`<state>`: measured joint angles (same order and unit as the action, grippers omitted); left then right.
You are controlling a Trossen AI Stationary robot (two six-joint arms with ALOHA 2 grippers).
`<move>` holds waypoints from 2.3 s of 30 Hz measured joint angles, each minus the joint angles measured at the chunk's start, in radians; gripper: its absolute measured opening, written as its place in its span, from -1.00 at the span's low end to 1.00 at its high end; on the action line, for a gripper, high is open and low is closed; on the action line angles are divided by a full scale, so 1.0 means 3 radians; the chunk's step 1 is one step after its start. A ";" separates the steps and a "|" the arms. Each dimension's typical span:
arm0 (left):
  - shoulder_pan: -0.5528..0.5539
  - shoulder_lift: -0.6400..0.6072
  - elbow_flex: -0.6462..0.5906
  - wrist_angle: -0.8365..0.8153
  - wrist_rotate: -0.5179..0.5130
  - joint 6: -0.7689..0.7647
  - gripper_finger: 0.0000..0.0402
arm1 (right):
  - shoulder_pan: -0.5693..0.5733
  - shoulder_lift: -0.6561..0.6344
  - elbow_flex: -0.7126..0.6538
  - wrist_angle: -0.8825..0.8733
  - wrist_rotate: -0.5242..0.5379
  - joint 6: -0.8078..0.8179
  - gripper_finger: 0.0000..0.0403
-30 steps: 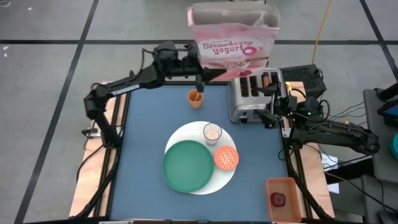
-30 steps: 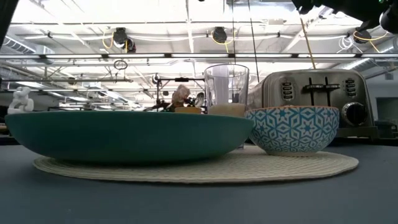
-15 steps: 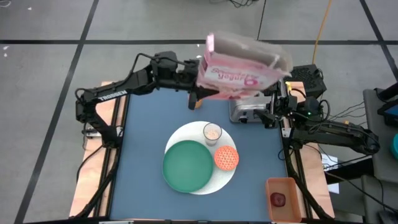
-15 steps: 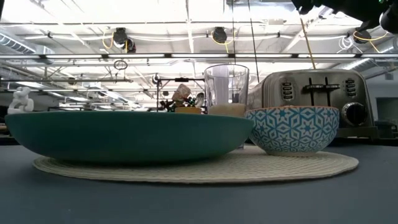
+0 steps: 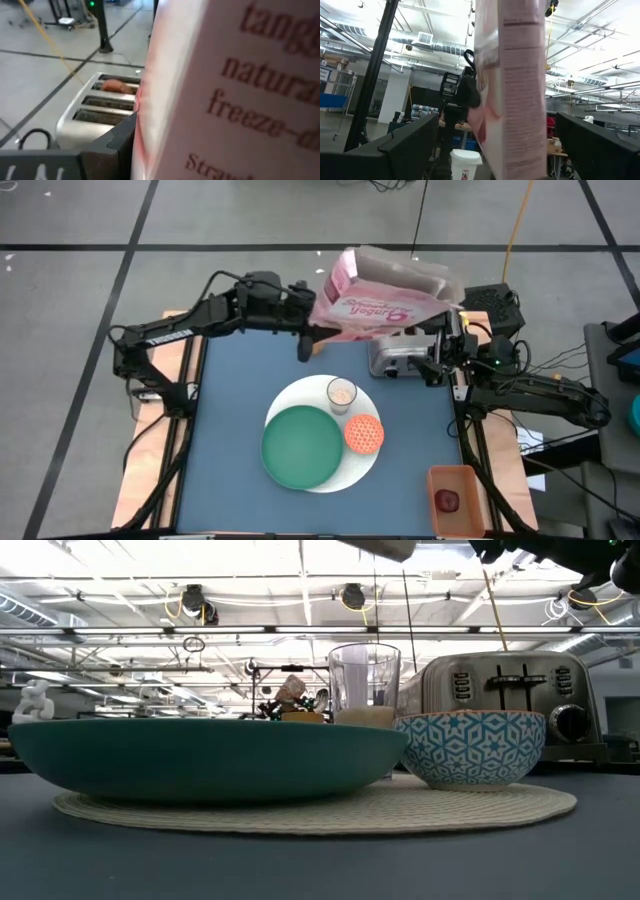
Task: Arrange a breakfast setting
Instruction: Pour the cereal into the orange bowl
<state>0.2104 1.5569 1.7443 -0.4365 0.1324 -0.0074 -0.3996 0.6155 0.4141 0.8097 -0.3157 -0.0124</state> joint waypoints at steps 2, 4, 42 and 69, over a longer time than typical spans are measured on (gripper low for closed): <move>-0.0045 -0.0070 0.0000 -0.0048 -0.0136 0.0009 -0.01 | 0.0000 0.0000 0.0000 0.0000 -0.0001 0.0000 0.95; -0.0113 -0.0159 -0.0004 -0.0211 -0.0299 0.0028 -0.01 | 0.0000 0.0000 0.0000 0.0001 0.0000 0.0001 0.95; -0.0781 -0.0400 0.0000 -0.0706 -0.1524 0.0019 -0.01 | 0.0000 0.0000 0.0000 0.0001 0.0000 0.0001 0.95; -0.0811 -0.1409 -0.1528 0.0156 -0.1584 -0.0281 -0.01 | 0.0000 0.0003 -0.0001 -0.0020 0.0000 0.0001 0.95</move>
<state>-0.0330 1.1343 1.2858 -0.3897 -0.3428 -0.0917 -0.3995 0.6163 0.4138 0.8036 -0.3157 -0.0120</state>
